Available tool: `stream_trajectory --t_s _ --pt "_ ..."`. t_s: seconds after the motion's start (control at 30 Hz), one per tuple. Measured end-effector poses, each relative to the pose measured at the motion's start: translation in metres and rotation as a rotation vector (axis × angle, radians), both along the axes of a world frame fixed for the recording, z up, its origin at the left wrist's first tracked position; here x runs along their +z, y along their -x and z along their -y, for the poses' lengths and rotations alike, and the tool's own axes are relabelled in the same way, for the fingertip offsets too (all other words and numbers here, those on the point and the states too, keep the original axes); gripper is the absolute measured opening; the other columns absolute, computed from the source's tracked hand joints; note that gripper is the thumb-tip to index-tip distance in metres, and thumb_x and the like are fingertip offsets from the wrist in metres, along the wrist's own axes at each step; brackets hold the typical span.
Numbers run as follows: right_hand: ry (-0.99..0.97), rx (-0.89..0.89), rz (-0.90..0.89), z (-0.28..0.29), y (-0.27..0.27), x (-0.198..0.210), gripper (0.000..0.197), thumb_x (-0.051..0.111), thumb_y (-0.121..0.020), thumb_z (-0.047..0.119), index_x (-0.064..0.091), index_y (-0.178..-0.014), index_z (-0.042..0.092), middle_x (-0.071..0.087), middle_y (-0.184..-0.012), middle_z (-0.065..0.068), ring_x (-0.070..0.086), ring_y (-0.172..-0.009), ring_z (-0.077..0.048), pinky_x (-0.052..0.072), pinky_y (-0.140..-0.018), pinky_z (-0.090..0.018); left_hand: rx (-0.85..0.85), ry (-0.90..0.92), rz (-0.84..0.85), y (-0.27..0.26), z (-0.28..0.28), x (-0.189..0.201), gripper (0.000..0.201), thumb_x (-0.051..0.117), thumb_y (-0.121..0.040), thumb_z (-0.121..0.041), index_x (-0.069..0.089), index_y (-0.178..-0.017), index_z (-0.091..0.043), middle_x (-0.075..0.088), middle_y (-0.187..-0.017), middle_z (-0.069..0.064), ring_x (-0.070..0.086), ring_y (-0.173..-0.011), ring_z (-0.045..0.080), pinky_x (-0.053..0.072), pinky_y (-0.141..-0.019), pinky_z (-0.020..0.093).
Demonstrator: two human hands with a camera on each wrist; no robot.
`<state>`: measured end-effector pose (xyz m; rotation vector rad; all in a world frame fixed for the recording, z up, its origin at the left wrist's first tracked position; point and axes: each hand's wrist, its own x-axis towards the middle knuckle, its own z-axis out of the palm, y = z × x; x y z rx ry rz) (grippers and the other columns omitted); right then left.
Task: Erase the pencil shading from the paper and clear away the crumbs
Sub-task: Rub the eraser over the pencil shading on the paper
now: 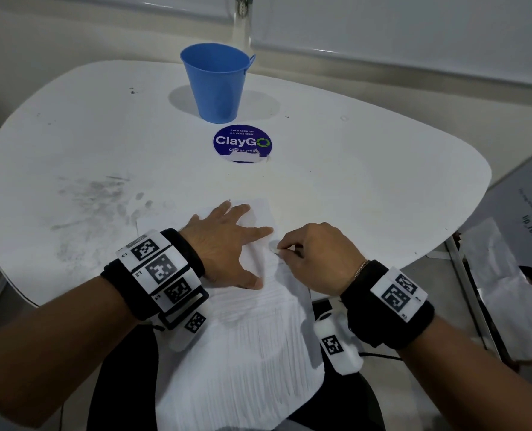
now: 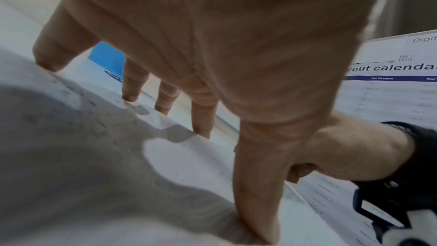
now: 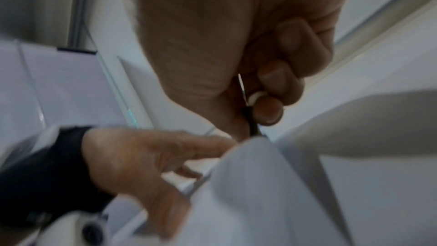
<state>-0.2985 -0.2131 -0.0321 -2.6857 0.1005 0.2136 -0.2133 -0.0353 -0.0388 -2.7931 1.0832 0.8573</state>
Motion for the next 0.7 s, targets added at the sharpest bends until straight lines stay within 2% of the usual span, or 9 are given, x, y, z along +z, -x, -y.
stream_trajectory --t_s 0.1,0.17,0.27,0.33,0.43,0.53,0.6,0.63,0.7 --pt "-0.017 -0.026 0.037 0.012 -0.004 0.007 0.018 0.058 -0.093 0.027 0.076 -0.095 0.026 0.053 -0.058 0.018 0.057 -0.068 -0.013 0.049 -0.071 -0.028 0.003 -0.041 -0.014 -0.002 0.001 0.003 0.104 0.065 -0.076 -0.078 -0.002 -0.153 -0.058 -0.019 -0.167 -0.008 -0.025 -0.152 0.021 0.005 -0.122 0.061" --pt "-0.044 -0.033 0.063 0.016 -0.005 0.010 0.017 0.060 -0.093 0.027 0.076 -0.094 0.026 0.050 -0.053 0.018 0.051 -0.059 -0.005 0.044 -0.066 -0.026 -0.022 -0.067 -0.014 -0.003 0.001 0.003 0.106 0.065 -0.075 -0.077 -0.006 -0.152 -0.058 -0.022 -0.166 -0.007 -0.027 -0.151 0.021 0.001 -0.123 0.061" --pt "-0.036 0.002 0.030 0.010 -0.002 0.006 0.017 0.060 -0.093 0.026 0.077 -0.096 0.027 0.045 -0.050 0.018 0.046 -0.055 -0.002 0.041 -0.064 -0.024 -0.044 -0.056 0.012 -0.002 0.001 0.003 0.099 0.056 -0.078 -0.082 -0.005 -0.152 -0.059 -0.021 -0.167 -0.007 -0.026 -0.152 0.021 -0.002 -0.123 0.059" --pt "-0.005 0.018 0.006 0.005 -0.001 0.002 0.019 0.058 -0.093 0.024 0.077 -0.097 0.027 0.044 -0.051 0.019 0.046 -0.055 -0.004 0.041 -0.064 -0.025 -0.022 -0.018 0.026 -0.001 0.003 0.003 0.091 0.050 -0.081 -0.083 0.001 -0.153 -0.058 -0.015 -0.168 -0.006 -0.018 -0.154 0.022 0.004 -0.123 0.058" --pt "0.002 0.047 -0.031 0.004 0.000 0.002 0.019 0.058 -0.093 0.025 0.076 -0.097 0.028 0.056 -0.061 0.017 0.057 -0.066 -0.012 0.051 -0.069 -0.030 0.008 -0.005 0.030 0.000 0.006 0.002 0.091 0.055 -0.081 -0.081 0.005 -0.154 -0.058 -0.010 -0.168 -0.006 -0.014 -0.155 0.021 0.014 -0.122 0.058" --pt "0.001 0.021 -0.034 0.006 -0.001 0.002 0.018 0.059 -0.093 0.029 0.076 -0.099 0.030 0.060 -0.068 0.019 0.059 -0.073 -0.012 0.051 -0.073 -0.030 0.023 -0.022 0.008 0.001 0.007 0.004 0.094 0.059 -0.080 -0.078 0.005 -0.154 -0.057 -0.011 -0.168 -0.006 -0.016 -0.154 0.021 0.017 -0.121 0.060" --pt "0.036 -0.018 0.015 0.007 -0.001 0.000 0.020 0.058 -0.094 0.029 0.076 -0.103 0.030 0.068 -0.078 0.015 0.062 -0.079 -0.016 0.051 -0.075 -0.031 0.025 -0.029 0.006 0.001 0.008 0.005 0.094 0.059 -0.081 -0.077 0.004 -0.154 -0.057 -0.012 -0.168 -0.006 -0.017 -0.154 0.022 0.017 -0.121 0.060" --pt "0.050 -0.009 0.020 0.006 0.000 0.000 0.020 0.058 -0.094 0.028 0.076 -0.103 0.029 0.071 -0.081 0.012 0.063 -0.080 -0.017 0.052 -0.076 -0.032 0.026 -0.028 0.005 0.002 0.008 0.005 0.094 0.060 -0.081 -0.077 0.004 -0.154 -0.057 -0.012 -0.168 -0.006 -0.017 -0.154 0.022 0.016 -0.121 0.060" --pt "0.023 0.068 -0.029 0.001 0.005 0.002 0.019 0.059 -0.094 0.027 0.077 -0.099 0.029 0.065 -0.070 0.016 0.059 -0.067 -0.010 0.051 -0.071 -0.030 0.026 -0.021 0.004 0.001 0.007 0.003 0.095 0.060 -0.080 -0.078 0.004 -0.154 -0.057 -0.012 -0.168 -0.007 -0.017 -0.154 0.022 0.016 -0.121 0.061"
